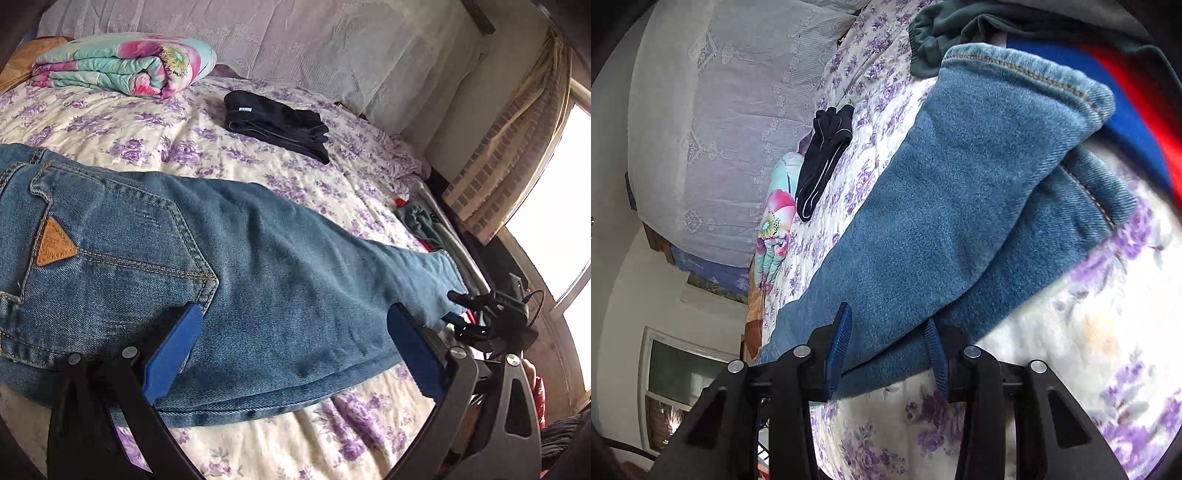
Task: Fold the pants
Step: 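Grasp the blue jeans leg hem with the right tool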
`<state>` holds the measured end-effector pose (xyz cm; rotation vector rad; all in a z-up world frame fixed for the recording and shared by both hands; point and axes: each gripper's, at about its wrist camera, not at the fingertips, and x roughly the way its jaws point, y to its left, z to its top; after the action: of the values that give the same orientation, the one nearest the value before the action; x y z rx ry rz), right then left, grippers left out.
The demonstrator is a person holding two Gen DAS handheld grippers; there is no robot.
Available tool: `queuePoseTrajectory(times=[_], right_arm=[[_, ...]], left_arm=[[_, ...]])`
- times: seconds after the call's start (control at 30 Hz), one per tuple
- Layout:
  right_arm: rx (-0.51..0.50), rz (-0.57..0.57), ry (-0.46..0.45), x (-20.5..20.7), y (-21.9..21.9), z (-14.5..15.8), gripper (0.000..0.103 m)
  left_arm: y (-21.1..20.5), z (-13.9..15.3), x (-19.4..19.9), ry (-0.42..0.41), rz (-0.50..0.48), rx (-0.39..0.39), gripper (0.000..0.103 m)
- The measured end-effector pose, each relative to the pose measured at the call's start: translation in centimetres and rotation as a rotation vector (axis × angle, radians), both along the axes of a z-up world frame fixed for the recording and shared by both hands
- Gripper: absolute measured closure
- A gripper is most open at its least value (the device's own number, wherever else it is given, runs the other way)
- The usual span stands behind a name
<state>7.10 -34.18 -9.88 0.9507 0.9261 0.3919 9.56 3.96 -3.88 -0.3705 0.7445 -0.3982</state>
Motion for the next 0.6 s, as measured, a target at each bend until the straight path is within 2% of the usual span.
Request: queuePoseTrajectory(times=[0.03,0.07,0.13,0.2,0.27,0.3,0.33,0.37,0.4,0.43,0.5,0.53,0.6], right_arm=[[-0.006,0.011,-0.019,-0.1,0.3,0.3,0.088],[-0.020,0.023,-0.047,-0.3,0.6,1.0,0.095],[-0.067,0.023,-0.113,-1.6,0.4,3.0,0.098],[-0.104,0.016,-0.132,-2.7,-0.4,4.1,0.101],[-0.184,-0.007,-0.085,-3.2,-1.3,3.3,0.103],[-0.206,-0.003,-0.019,-3.1,-1.8,1.8,0.103],[-0.193,-0.007,0.048,-3.0,-2.4,0.2,0.103],[-0.128,-0.019,0.065,-3.3,-3.2,-0.8,0.103],[-0.095,-0.038,0.055,-3.4,-3.7,-0.5,0.103],[-0.101,-0.051,0.005,-3.7,-3.9,0.7,0.103],[-0.182,-0.012,-0.136,-3.3,-2.6,4.3,0.099],[-0.213,0.042,-0.195,-2.6,-1.1,5.9,0.099],[-0.218,0.158,-0.273,-0.7,2.7,8.0,0.099]], left_arm=[[-0.2,0.1,-0.2,-0.007,-0.003,0.019,0.005],[-0.3,0.3,-0.5,-0.014,-0.007,0.033,0.005],[0.3,0.7,-0.8,-0.015,-0.009,0.031,0.006],[1.4,0.7,-0.9,0.005,0.004,0.015,0.008],[2.1,0.7,-1.1,0.023,-0.014,-0.006,0.010],[2.1,0.6,-1.1,0.027,-0.022,-0.001,0.010],[2.0,0.6,-1.3,0.026,-0.026,0.013,0.010],[1.9,0.8,-1.5,0.023,-0.023,0.026,0.010],[1.8,1.0,-1.6,0.019,-0.018,0.028,0.010],[1.8,1.4,-1.7,0.015,-0.019,0.010,0.010],[1.5,2.2,-1.5,0.007,-0.053,-0.054,0.010],[1.1,2.6,-1.1,0.002,-0.075,-0.072,0.010],[-0.5,3.2,-0.1,-0.024,-0.088,-0.053,0.010]])
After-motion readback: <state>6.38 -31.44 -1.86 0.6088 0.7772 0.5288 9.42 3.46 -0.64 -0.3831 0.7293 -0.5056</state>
